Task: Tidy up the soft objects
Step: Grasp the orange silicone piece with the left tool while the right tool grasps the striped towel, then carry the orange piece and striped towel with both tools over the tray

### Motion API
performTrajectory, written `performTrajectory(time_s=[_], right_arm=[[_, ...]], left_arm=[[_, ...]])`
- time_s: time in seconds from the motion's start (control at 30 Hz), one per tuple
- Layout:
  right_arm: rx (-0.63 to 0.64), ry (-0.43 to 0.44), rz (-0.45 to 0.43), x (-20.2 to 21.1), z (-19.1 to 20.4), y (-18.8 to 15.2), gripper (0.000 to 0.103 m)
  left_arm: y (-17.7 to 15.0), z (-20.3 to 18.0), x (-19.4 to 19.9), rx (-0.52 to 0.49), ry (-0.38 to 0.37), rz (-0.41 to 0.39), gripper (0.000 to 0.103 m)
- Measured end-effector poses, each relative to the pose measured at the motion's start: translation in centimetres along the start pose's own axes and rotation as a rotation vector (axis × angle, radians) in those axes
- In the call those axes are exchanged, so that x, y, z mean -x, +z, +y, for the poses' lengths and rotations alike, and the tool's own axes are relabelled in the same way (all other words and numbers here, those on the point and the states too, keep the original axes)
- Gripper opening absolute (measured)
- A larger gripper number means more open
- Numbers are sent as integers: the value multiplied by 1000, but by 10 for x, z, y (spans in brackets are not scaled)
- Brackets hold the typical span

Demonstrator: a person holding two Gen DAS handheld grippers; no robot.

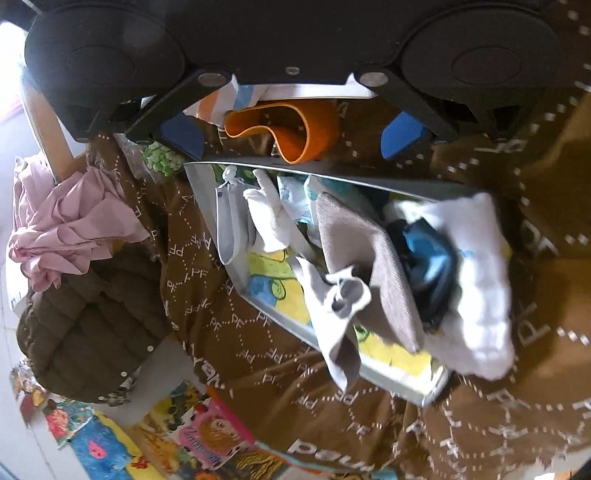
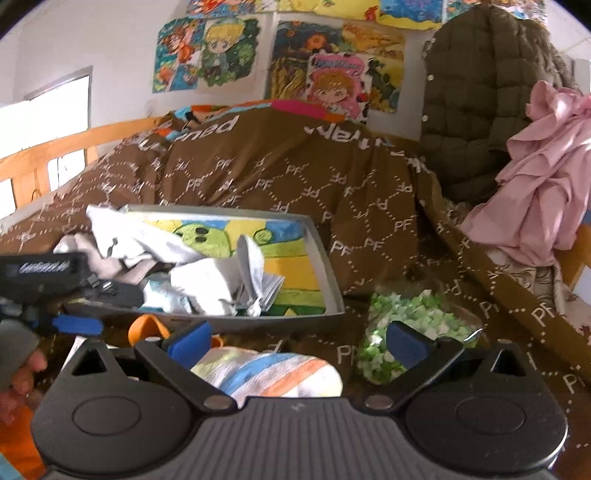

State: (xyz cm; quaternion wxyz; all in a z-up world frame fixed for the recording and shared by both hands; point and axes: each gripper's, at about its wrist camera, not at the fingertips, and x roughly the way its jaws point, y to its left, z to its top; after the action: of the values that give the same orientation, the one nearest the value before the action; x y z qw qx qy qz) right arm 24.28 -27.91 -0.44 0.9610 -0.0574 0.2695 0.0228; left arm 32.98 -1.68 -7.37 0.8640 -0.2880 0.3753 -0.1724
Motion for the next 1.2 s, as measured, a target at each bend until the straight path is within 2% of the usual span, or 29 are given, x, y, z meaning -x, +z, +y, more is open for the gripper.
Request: performTrajectory(time_s=[0.2, 0.3, 0.43, 0.5, 0.67, 0.73, 0.77, 1.03, 1.17, 1.2], right_arm=[[48, 20, 34, -9, 17, -6, 103], [54, 27, 62, -17, 22, -9, 103], [45, 18, 106, -30, 27, -13, 102], [41, 18, 114, -32, 27, -14, 102], [45, 15, 134, -36, 31, -18, 101], [50, 12, 133, -36, 32, -18, 100], [50, 11, 135, -37, 32, -19, 100], [29, 13, 160, -41, 29, -21, 94], [13, 19, 185, -44, 27, -22, 83], [-11, 17, 214, -46, 23, -23, 81]], left_arm=[[2, -3, -29, 65, 27, 81, 101], [4, -1, -39, 78, 47, 92, 98], [7, 1, -46, 102, 52, 108, 81], [6, -2, -49, 80, 72, 116, 74], [2, -6, -53, 36, 130, 107, 47], [1, -4, -53, 43, 136, 100, 43], [1, -4, -52, 43, 138, 100, 37], [-6, 0, -43, 67, 148, 66, 23], [-10, 1, -36, 79, 157, 38, 21], [-11, 0, -35, 76, 161, 29, 21]])
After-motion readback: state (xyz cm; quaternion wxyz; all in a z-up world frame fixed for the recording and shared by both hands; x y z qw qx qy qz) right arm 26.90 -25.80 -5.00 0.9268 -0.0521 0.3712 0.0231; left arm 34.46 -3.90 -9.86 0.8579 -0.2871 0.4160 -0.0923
